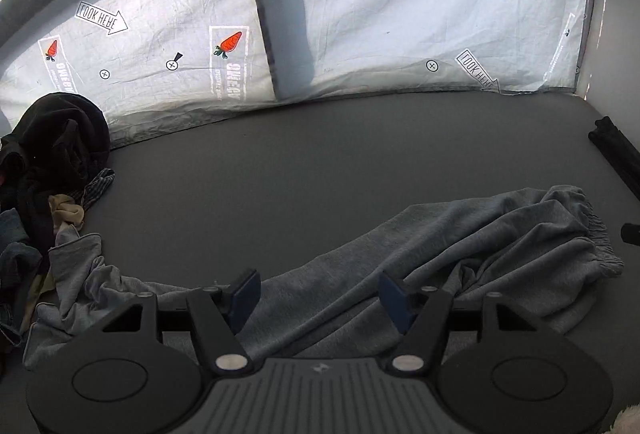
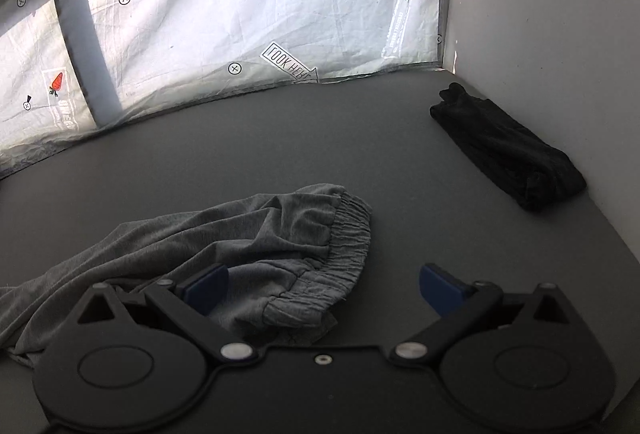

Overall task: Fold clothes
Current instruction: 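Pull the grey sweatpants out with the left tool and lay them on the table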

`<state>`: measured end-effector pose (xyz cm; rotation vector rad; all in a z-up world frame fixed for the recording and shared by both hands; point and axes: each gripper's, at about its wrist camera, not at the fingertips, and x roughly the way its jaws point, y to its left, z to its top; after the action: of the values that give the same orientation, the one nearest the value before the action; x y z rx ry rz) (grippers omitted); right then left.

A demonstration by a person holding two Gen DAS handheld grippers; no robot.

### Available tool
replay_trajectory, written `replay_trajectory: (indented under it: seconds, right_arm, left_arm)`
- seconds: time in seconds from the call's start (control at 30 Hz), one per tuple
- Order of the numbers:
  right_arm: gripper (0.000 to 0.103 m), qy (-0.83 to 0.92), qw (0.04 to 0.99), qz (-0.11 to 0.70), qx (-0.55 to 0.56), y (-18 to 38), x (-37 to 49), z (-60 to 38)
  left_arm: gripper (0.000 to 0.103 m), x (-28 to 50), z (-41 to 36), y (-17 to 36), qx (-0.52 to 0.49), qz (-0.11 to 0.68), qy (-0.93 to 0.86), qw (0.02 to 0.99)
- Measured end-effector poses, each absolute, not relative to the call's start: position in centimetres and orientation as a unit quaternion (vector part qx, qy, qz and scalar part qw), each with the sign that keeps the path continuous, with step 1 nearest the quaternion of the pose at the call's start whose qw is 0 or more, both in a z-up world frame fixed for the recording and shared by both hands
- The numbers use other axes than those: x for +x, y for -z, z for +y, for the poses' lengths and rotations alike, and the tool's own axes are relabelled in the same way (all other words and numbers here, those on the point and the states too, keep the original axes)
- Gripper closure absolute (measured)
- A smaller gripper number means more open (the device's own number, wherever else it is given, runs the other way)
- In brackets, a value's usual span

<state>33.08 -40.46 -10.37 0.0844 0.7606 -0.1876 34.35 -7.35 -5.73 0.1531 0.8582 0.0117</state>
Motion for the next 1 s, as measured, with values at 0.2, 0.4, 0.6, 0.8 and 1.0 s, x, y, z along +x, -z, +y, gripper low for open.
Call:
replay_trajectory:
  seconds: [0.2,0.4,0.6,0.8,1.0]
  right_arm:
    - [0.003,0.03,0.931,0.359,0.06,9.0,35.5,-34.0]
    - [0.003,0.007,0.928,0.369,0.04,9.1,36.2,-29.4]
    - [0.003,0.064,0.917,0.388,0.07,9.9,37.4,-30.0]
    - [0.003,0.135,0.902,0.398,0.095,10.7,38.3,-31.3]
    - [0.003,0.165,0.884,0.424,0.109,11.8,38.7,-31.5]
  left_arm:
    - [0.037,32.0,3.1,8.6,0.078,0.454,-0.126,0.878]
    - [0.037,31.8,10.8,11.7,-0.047,0.474,-0.181,0.86]
    - [0.036,32.7,17.9,15.3,-0.249,0.481,-0.233,0.808]
    - [0.029,32.3,23.2,17.5,-0.322,0.482,-0.305,0.755]
    - [0.025,32.8,25.3,18.8,-0.32,0.491,-0.319,0.745]
